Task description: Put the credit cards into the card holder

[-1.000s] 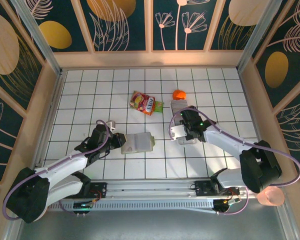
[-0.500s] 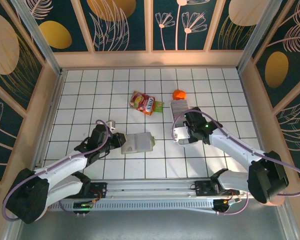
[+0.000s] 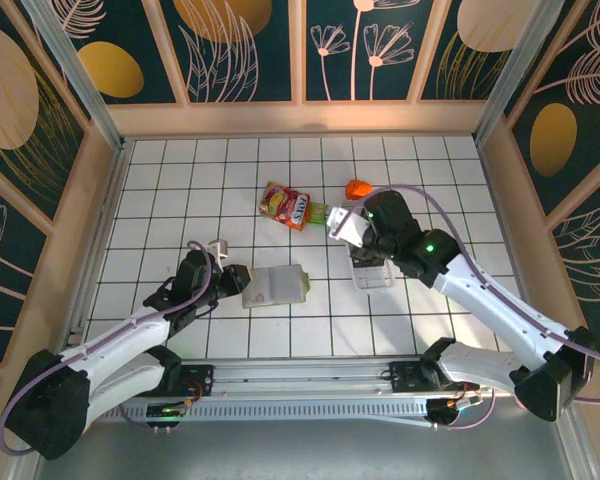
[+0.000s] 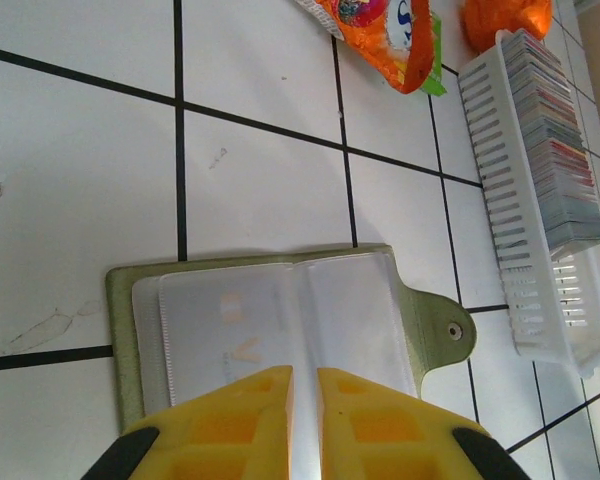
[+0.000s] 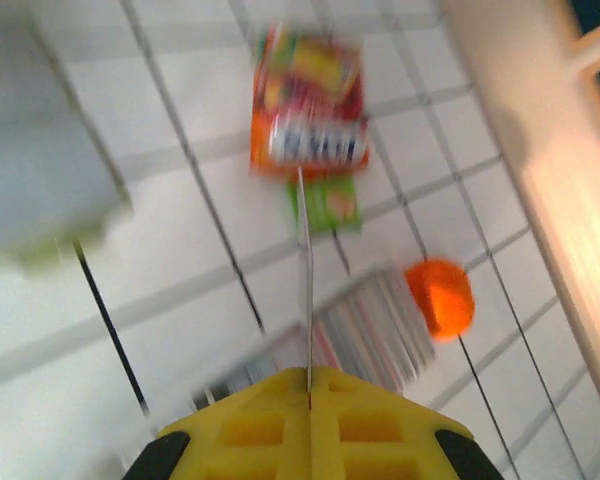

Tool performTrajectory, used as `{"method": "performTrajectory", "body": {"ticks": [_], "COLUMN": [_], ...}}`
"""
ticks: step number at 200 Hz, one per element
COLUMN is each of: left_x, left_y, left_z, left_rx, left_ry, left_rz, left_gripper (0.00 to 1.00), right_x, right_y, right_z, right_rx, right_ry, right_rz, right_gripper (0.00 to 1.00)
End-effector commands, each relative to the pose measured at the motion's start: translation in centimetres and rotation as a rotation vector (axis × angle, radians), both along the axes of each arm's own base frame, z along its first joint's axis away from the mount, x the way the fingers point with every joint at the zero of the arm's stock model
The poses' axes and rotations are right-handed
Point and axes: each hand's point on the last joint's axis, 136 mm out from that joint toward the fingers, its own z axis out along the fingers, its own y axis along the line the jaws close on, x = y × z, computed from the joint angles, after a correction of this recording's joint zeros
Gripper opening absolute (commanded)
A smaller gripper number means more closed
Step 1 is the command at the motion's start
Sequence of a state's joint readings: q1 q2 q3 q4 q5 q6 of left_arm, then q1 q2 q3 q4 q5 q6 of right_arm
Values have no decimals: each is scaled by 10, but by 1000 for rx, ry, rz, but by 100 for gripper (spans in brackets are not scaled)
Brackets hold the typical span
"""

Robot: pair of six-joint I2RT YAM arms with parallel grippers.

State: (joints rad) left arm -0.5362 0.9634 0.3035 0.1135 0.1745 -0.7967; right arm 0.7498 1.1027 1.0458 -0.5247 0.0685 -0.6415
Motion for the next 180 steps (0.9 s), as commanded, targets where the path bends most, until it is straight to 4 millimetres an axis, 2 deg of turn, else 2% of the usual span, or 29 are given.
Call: {"method": "performTrajectory", "body": {"ticks": [1,17,30,45,66,101,113,144,180], "left_x": [-7,-8,-7,-7,-6,-7,-9,-11,-11], "left_y": [5,8,11,13,13,9,8,6,6], "left_z": [-11,-16,-20,-24,-28,-32,-35,-40,-46], "left_rx": [15,23,27,30,35,29,32,40,54], "left_ry": [42,57,69,79,92,111,124,139,152], "left_rz": [13,32,59,72,79,62,56,36,29], "left_gripper": [13,13,15,18,20,25,33,33,34], "right_x": [-4,-22,-28,-30,-38,-40,-42,-37,-36], "right_y": [34,71,95,110,129,130,135,138,135], "right_z": [0,-29,-46,-69,-99,-144,-149,-150,-168], "right_rx": [482,660,773,860,875,792,792,792,727], "right_ry": [371,671,811,953,1083,1138,1163,1144,1127], "right_rz": [-352,-386,-429,-502,-532,-634,-626,-626,-659], "right_gripper": [0,0,0,0,0,0,0,0,0]}}
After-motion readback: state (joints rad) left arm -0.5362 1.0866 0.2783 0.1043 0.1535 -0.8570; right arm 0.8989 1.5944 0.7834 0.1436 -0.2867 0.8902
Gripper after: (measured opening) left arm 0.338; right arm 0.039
